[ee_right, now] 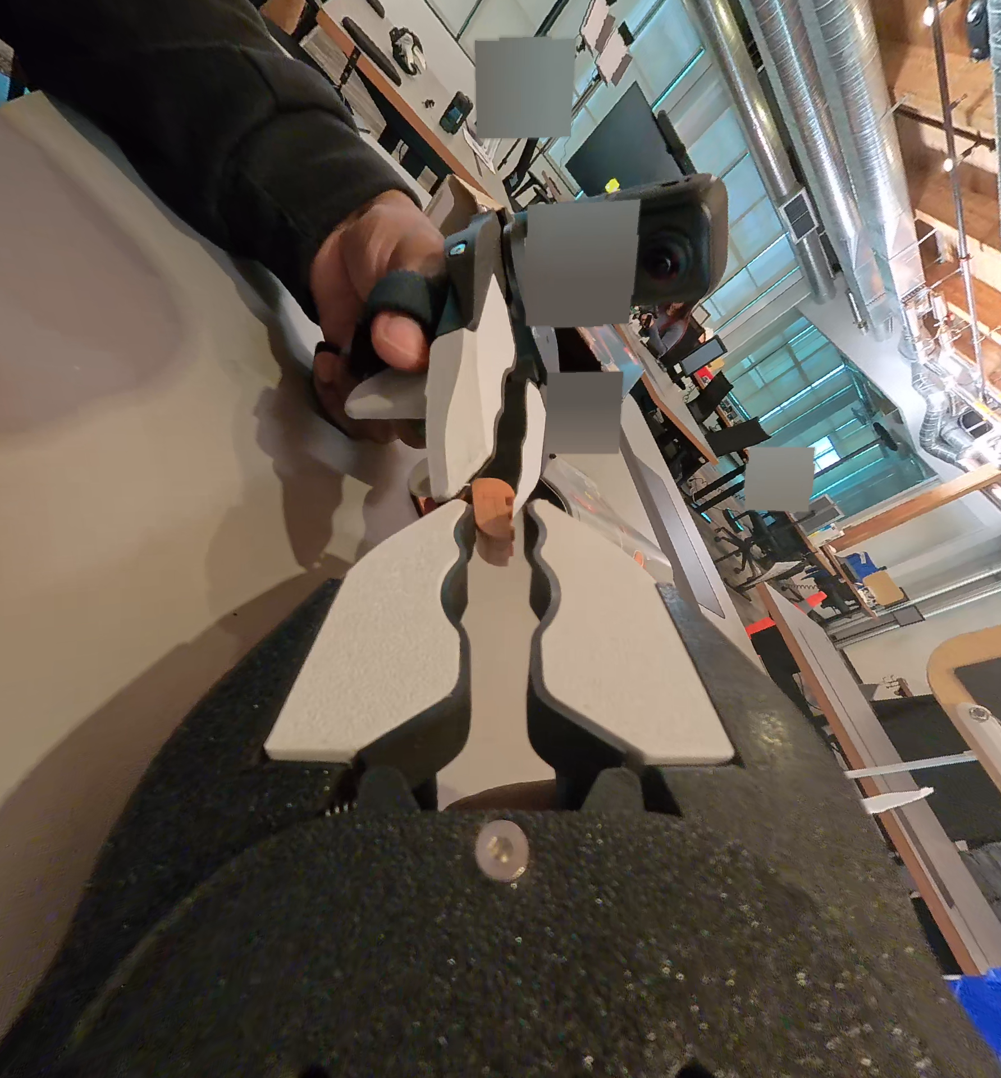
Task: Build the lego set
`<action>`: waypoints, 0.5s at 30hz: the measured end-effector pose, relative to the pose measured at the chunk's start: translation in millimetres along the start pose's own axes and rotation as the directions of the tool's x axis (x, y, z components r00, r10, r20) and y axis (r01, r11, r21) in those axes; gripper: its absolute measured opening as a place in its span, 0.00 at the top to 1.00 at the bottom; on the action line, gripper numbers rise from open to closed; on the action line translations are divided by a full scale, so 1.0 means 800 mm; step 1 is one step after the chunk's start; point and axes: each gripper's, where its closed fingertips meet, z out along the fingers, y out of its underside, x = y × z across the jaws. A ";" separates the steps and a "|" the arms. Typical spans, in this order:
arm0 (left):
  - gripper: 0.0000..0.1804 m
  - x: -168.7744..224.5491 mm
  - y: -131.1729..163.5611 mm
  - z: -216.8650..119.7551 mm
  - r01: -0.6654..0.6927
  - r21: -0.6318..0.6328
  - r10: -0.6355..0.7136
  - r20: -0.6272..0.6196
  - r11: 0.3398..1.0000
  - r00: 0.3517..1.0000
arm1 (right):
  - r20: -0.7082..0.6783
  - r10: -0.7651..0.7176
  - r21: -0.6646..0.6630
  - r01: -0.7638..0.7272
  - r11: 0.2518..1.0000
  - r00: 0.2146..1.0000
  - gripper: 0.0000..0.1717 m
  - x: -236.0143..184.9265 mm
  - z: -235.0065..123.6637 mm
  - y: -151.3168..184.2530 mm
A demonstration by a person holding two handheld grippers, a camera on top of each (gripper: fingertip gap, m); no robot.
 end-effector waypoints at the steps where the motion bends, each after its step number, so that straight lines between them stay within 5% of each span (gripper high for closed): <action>1: 0.89 0.000 0.000 0.000 0.002 0.000 -0.002 -0.001 1.000 1.000 | -0.004 -0.004 -0.002 0.004 1.000 1.000 0.91 0.001 0.000 0.000; 15: 0.89 -0.002 0.004 0.002 0.046 -0.021 -0.047 -0.011 0.999 0.999 | 0.059 -0.004 -0.034 0.007 0.999 0.998 0.93 -0.006 -0.003 0.006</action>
